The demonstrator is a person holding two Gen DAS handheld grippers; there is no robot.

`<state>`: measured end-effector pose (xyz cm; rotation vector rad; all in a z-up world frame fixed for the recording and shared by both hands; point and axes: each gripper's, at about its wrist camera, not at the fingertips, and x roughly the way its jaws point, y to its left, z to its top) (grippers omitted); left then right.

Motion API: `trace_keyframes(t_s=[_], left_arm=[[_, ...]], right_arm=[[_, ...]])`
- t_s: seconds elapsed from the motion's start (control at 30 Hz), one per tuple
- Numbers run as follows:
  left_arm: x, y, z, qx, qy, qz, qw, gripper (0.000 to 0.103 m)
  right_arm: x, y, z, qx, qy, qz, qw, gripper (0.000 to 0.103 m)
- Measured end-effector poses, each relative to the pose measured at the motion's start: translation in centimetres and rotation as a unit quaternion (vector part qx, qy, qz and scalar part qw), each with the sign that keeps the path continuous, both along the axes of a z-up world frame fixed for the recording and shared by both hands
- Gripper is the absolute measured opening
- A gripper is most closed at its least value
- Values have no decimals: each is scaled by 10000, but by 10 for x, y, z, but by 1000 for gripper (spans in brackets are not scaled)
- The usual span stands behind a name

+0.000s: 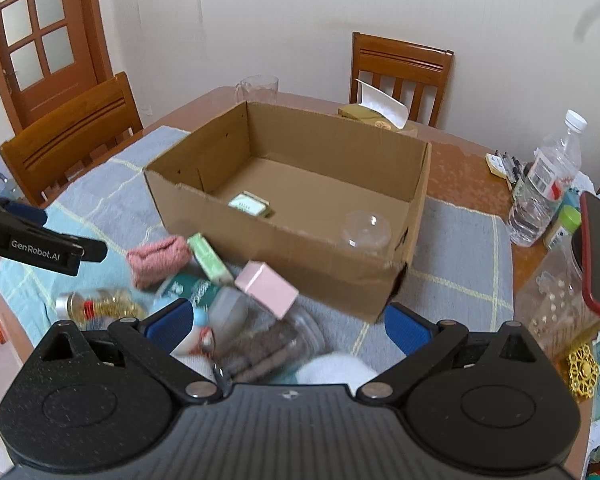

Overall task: Organize objects
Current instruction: 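Reach the left tool to the gold capsule bottle while the right tool reaches a dark-filled jar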

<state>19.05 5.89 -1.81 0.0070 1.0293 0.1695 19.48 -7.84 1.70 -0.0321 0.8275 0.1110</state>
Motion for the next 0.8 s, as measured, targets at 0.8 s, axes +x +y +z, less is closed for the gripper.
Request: trace_keyframes(t_s=[0.8], left_arm=[[1,4,-49,-117,425,-73,9990,100]], right_arm=[[-37,-2,-52,598,567,-299,9962,103]])
